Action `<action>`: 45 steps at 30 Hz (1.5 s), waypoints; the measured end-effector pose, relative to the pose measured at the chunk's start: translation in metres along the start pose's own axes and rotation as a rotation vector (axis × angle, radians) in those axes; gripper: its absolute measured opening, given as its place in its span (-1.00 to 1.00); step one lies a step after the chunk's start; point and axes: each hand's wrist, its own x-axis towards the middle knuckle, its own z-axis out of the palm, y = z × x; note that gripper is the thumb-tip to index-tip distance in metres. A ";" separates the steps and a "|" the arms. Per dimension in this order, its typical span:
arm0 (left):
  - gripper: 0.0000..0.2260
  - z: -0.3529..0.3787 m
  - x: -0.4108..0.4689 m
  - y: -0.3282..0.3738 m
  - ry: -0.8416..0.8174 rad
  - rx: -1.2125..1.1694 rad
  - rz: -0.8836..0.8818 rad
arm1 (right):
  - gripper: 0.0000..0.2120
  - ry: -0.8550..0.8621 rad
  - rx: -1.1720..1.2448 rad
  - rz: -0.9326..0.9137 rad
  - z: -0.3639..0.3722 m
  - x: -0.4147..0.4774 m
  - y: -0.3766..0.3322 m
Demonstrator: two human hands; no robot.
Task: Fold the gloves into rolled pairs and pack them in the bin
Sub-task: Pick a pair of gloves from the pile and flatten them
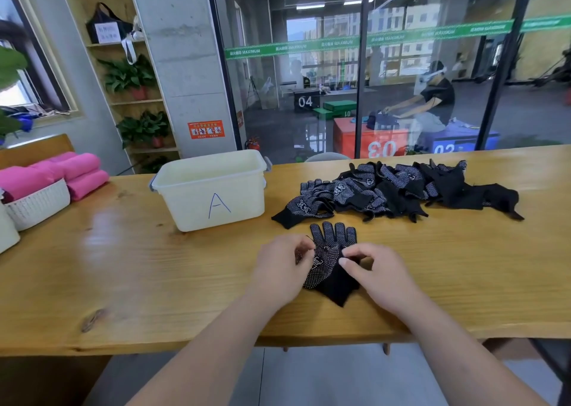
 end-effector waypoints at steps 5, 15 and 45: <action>-0.59 -0.019 -0.002 -0.042 -0.007 0.255 0.148 | -0.85 0.079 0.066 0.096 -0.002 0.001 -0.004; -0.28 -0.019 -0.009 -0.049 -0.119 0.315 0.133 | -0.48 -0.067 0.029 0.006 -0.013 -0.004 -0.023; -0.38 -0.017 -0.010 -0.049 -0.136 0.302 0.200 | -0.78 -0.069 0.096 -0.132 -0.086 0.087 -0.107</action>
